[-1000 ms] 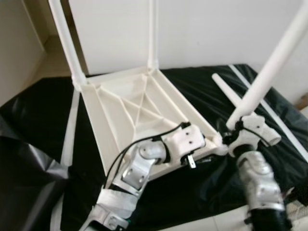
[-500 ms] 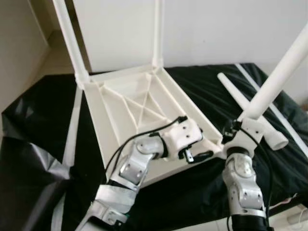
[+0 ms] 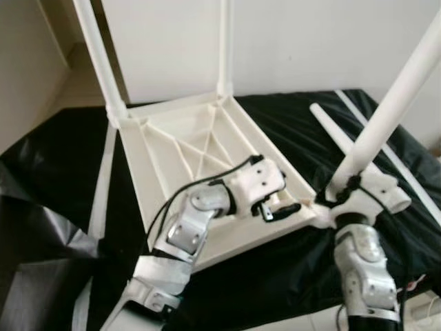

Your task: Building children table

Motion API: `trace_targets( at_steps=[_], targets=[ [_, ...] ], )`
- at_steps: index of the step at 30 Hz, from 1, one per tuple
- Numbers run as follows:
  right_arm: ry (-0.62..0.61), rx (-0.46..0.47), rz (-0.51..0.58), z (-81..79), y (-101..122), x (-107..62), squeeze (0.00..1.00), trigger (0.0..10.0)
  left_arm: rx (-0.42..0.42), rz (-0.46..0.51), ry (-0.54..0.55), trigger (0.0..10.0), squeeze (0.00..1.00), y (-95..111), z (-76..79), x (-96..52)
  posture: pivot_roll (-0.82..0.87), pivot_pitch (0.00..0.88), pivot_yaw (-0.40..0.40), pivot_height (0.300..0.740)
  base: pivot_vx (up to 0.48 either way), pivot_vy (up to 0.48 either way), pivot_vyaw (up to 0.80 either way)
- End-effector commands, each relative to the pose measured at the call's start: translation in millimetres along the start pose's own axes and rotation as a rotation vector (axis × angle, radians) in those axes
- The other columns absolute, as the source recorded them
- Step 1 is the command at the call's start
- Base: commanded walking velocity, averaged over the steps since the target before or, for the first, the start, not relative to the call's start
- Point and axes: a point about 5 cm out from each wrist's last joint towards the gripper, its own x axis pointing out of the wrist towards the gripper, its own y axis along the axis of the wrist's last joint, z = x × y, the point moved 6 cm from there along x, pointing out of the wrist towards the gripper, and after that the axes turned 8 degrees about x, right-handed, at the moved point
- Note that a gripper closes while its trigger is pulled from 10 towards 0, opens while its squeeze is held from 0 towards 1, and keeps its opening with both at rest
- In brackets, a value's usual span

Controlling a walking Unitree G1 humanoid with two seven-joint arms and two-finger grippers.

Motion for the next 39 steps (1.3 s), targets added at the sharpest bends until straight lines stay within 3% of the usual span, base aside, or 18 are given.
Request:
trace_targets(
  at_steps=[1, 6, 9, 12, 17, 18, 26, 27, 31, 32, 34, 35, 36, 38, 39],
  targets=[
    [0.036, 0.008, -0.015, 2.0, -1, -2.8, 0.00, 10.0, 0.008, -0.008, 0.120, 10.0, 0.00, -1, -13.7, 0.4, -0.07, 0.005, -0.019, 0.740, 0.000, 0.000, 0.00],
    [0.236, -0.043, -0.062, 2.1, -2, -2.4, 0.00, 10.0, 0.020, -0.004, 0.119, 10.0, 0.00, 1, -11.2, 1.2, -0.07, 0.005, -0.010, 0.740, 0.000, 0.000, 0.00],
    [0.273, -0.042, -0.081, 0.6, -4, -1.4, 0.00, 10.0, 0.023, -0.006, 0.119, 10.0, 0.00, 1, -11.1, 1.0, -0.07, 0.006, -0.008, 0.740, 0.000, 0.000, 0.00],
    [0.386, -0.095, -0.123, 0.5, -7, 7.2, 0.00, 10.0, 0.016, -0.016, 0.120, 10.0, 0.00, 0, -10.8, 3.5, -0.08, 0.006, 0.012, 0.740, 0.000, 0.000, 0.00],
    [0.468, -0.132, -0.163, -1.3, -13, 14.4, 0.00, 10.0, -0.006, -0.012, 0.115, 10.0, 0.00, 4, -9.4, 7.7, -0.07, 0.006, 0.010, 0.740, 0.000, 0.000, 0.00],
    [0.520, -0.152, -0.186, -4.7, -16, 18.1, 0.00, 10.0, 0.000, -0.011, 0.097, 10.0, 0.00, 2, -1.7, 10.0, -0.07, 0.005, 0.009, 0.740, 0.000, 0.000, 0.00],
    [0.640, -0.208, -0.247, -14.8, -26, 25.9, 0.00, 10.0, -0.033, -0.011, 0.095, 10.0, 0.00, -4, 9.5, 14.8, -0.07, 0.000, -0.003, 0.740, 0.000, 0.000, 0.00],
    [0.668, -0.209, -0.259, -16.9, -29, 27.3, 0.00, 8.7, -0.052, -0.003, 0.115, 10.0, 0.00, -4, 9.7, 16.5, -0.06, 0.000, -0.010, 0.740, 0.000, 0.000, 0.00],
    [0.695, -0.217, -0.266, -19.3, -31, 28.1, 0.00, 8.7, -0.067, 0.002, 0.137, 10.0, 0.00, -5, 9.5, 17.8, -0.06, 0.000, -0.010, 0.740, 0.000, 0.000, 0.00],
    [0.710, -0.215, -0.270, -21.6, -32, 28.5, 0.00, 9.3, -0.085, 0.001, 0.163, 10.0, 0.00, -9, 8.2, 18.8, -0.06, 0.000, -0.016, 0.740, 0.000, 0.000, 0.00],
    [0.728, -0.207, -0.279, -23.7, -34, 29.1, 0.00, 7.5, -0.106, -0.005, 0.205, 10.0, 0.00, -16, 6.0, 19.8, -0.06, 0.000, -0.020, 0.740, 0.000, 0.000, 0.00],
    [0.728, -0.207, -0.279, -23.7, -34, 29.1, 0.00, 7.5, -0.106, -0.005, 0.205, 10.0, 0.00, -16, 6.0, 19.8, -0.06, 0.000, -0.020, 0.740, 0.000, 0.000, 0.00],
    [0.737, -0.206, -0.282, -24.2, -35, 28.8, 0.00, 4.6, -0.111, -0.010, 0.221, 10.0, 0.00, -19, 5.6, 20.0, -0.06, 0.000, -0.022, 0.740, 0.000, 0.000, 0.00],
    [0.743, -0.206, -0.283, -24.2, -35, 28.7, 0.00, 4.6, -0.111, -0.014, 0.227, 10.0, 0.00, -21, 5.6, 20.0, -0.06, 0.000, -0.022, 0.740, 0.000, 0.000, 0.00],
    [0.750, -0.206, -0.288, -23.9, -36, 28.0, 0.00, 0.0, -0.111, -0.018, 0.232, 10.0, 0.00, -23, 5.8, 19.7, -0.06, 0.000, -0.023, 0.740, 0.000, 0.000, 0.00]
  ],
)
